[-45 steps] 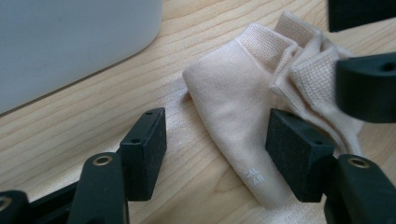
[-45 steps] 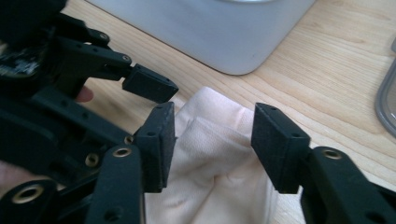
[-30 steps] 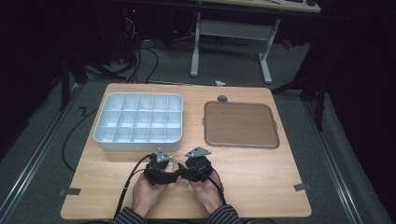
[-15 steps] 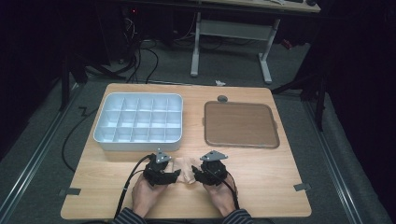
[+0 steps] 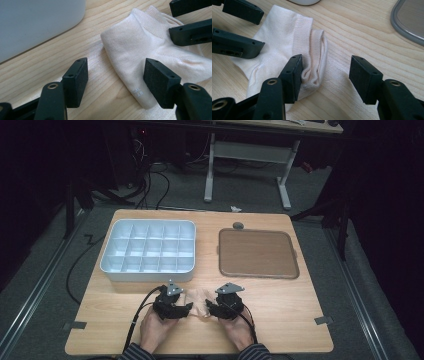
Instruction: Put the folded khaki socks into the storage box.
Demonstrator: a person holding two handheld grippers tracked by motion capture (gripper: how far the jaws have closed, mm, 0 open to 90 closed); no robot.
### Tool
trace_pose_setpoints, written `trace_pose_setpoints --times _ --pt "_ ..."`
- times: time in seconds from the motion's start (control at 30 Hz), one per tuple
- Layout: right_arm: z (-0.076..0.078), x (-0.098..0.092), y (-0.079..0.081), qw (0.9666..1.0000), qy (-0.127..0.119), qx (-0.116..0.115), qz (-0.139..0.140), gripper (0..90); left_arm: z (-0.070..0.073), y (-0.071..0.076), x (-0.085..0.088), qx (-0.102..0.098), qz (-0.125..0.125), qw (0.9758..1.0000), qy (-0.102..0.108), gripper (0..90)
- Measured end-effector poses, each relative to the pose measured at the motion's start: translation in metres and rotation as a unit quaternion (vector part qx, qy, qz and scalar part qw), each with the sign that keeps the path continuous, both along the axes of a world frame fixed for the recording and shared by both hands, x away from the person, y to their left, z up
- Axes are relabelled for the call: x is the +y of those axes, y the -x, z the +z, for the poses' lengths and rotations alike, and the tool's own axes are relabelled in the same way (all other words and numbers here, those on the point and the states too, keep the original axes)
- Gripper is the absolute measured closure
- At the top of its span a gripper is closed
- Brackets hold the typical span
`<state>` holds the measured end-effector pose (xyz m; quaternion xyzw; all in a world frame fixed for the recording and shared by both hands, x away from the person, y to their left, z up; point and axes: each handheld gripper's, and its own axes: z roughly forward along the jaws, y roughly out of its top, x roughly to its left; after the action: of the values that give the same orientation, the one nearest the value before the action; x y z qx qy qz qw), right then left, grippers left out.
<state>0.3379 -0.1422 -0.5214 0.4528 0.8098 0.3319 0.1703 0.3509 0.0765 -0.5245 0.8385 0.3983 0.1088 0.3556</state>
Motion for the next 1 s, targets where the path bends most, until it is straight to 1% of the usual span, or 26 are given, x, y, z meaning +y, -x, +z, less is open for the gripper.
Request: trace_pose_setpoints --times 0.1,0.17,0.23,0.27,0.33,0.4,0.43,0.5,0.57,0.63,0.7,0.8,0.83,0.93,1.0 --pt "0.002 0.000 0.001 1.0000 -0.002 0.000 -0.004 45.7 0.001 -0.001 0.000 0.004 -0.002 1.0000 -0.001 37.1" --pt "0.005 0.000 0.004 0.9999 -0.006 -0.007 -0.004 47.5 0.001 -0.001 0.000 0.006 -0.001 1.0000 -0.003 37.1" --pt "0.011 -0.001 0.006 0.9998 -0.017 -0.012 -0.004 50.3 0.003 -0.002 -0.002 0.012 -0.005 0.9999 -0.007 37.2" --pt "0.014 0.000 0.008 0.9996 -0.021 -0.018 -0.002 53.4 0.003 -0.001 -0.002 0.015 -0.006 0.9998 -0.008 37.5" --pt "0.022 0.002 0.011 0.9991 -0.029 -0.028 0.010 59.2 0.004 0.000 -0.003 0.018 -0.009 0.9997 -0.010 37.7" --pt "0.029 0.005 0.015 0.9983 -0.032 -0.044 0.023 64.4 0.005 0.000 -0.003 0.024 -0.011 0.9996 -0.012 37.9" --pt "0.032 0.007 0.018 0.9978 -0.035 -0.047 0.031 67.1 0.005 0.000 -0.002 0.028 -0.010 0.9995 -0.012 38.0" --pt "0.035 0.011 0.023 0.9972 -0.037 -0.046 0.047 72.1 0.007 -0.001 -0.002 0.035 -0.012 0.9992 -0.012 38.2" --pt "0.037 0.015 0.027 0.9964 -0.033 -0.049 0.061 74.5 0.006 -0.001 -0.001 0.034 -0.013 0.9992 -0.014 38.1" --pt "0.037 0.020 0.031 0.9957 -0.034 -0.047 0.073 75.6 0.006 0.000 -0.002 0.030 -0.013 0.9993 -0.017 37.5" --pt "0.035 0.023 0.032 0.9952 -0.034 -0.043 0.081 76.3 0.006 0.000 -0.002 0.030 -0.014 0.9993 -0.017 37.4" --pt "0.030 0.027 0.031 0.9955 -0.028 -0.034 0.083 76.9 0.007 -0.001 -0.001 0.032 -0.014 0.9992 -0.018 37.4" --pt "0.026 0.029 0.029 0.9956 -0.025 -0.033 0.084 77.2 0.007 -0.001 -0.001 0.032 -0.017 0.9991 -0.021 37.5" --pt "0.019 0.030 0.027 0.9963 -0.012 -0.026 0.081 77.8 0.007 -0.001 -0.001 0.033 -0.014 0.9992 -0.019 37.5" --pt "0.013 0.029 0.026 0.9967 0.005 -0.023 0.077 77.7 0.006 -0.001 -0.001 0.031 -0.014 0.9992 -0.020 36.8"
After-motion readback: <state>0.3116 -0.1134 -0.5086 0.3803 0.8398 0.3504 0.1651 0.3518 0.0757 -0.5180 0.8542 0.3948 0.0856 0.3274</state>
